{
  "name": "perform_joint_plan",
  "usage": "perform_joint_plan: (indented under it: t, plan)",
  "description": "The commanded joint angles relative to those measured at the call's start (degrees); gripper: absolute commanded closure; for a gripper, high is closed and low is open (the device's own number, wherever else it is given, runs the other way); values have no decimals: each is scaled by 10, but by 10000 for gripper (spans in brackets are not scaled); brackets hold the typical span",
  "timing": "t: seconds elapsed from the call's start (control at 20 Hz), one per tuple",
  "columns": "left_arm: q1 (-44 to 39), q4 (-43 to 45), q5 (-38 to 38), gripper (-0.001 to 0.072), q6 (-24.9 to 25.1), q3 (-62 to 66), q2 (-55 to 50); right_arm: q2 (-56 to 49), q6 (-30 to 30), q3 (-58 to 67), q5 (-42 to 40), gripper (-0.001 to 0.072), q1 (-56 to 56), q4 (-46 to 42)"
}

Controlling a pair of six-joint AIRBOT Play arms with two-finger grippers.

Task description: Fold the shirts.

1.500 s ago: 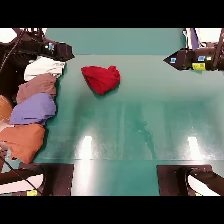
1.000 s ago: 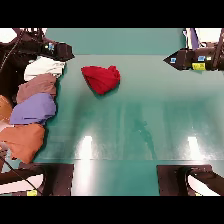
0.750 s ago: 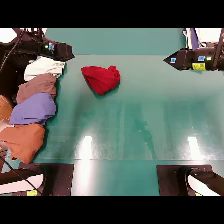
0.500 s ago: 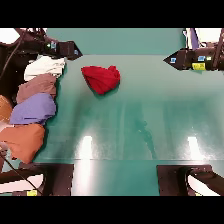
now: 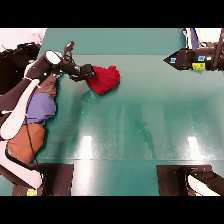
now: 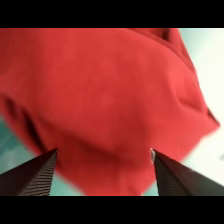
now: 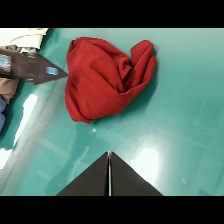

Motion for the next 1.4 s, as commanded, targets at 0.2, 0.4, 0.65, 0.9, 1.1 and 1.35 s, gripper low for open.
perform_joint_plan:
  t: [0.2,0.4,0.65,0.9,1.1,1.35]
  plan:
    - [0,-68,90,687,11,32,-41,0,0,0,0,696,0,0]
    - [2,-55,24,685,26,110,-22,12,0,1,-10,696,0,-1]
    - [0,-44,-33,686,89,230,124,80,0,1,-79,697,-41,-1]
    - [-25,-3,-67,685,118,258,290,130,0,1,-84,697,-109,0]
    - [-151,94,-133,685,76,236,316,145,0,1,-83,697,-131,0]
    - [-311,102,-134,681,73,89,270,129,0,33,-24,696,-131,0]
